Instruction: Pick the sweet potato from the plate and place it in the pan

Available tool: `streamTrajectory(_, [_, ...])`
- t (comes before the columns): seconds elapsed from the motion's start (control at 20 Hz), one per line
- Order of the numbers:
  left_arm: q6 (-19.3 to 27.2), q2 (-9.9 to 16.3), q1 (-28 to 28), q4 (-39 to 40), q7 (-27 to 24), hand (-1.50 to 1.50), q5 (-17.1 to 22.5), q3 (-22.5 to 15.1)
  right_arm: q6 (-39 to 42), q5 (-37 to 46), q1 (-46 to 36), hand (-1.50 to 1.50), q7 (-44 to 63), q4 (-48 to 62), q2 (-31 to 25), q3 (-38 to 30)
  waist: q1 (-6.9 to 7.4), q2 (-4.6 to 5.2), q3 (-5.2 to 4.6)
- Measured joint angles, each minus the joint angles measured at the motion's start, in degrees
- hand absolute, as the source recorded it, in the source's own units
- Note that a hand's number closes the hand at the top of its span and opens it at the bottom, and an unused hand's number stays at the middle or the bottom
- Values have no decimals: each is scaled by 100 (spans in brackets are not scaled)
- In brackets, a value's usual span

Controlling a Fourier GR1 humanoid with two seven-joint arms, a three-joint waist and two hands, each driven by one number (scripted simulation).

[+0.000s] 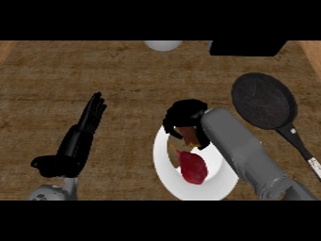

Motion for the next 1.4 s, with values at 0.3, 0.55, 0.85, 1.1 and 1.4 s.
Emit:
streamTrajectory(0.3, [77, -106, 113, -236, 146, 0, -150, -79, -412, -88, 118, 150, -224, -10, -70, -360, -21, 5, -9])
streamTrajectory(0.55, [143, -111, 184, -197, 129, 0, -184, -7, -708, -503, 289, 150, 882, -19, -87, -999, -203, -52, -19])
streamTrajectory(0.85, [244, -60, 451, -154, 82, 0, -157, 151, -1617, -964, 651, 150, 3054, -87, -33, -1746, -589, -200, -12])
streamTrajectory(1.1, [207, 7, 561, -168, 44, 0, -107, 241, -2659, -1097, 797, 150, 4242, -801, 118, -1964, -648, -237, 1])
streamTrajectory(1.4, [188, -4, 512, -184, 67, 0, -82, 273, -3201, -1320, 1196, 150, 5376, -2068, 174, -1939, -625, -206, 10])
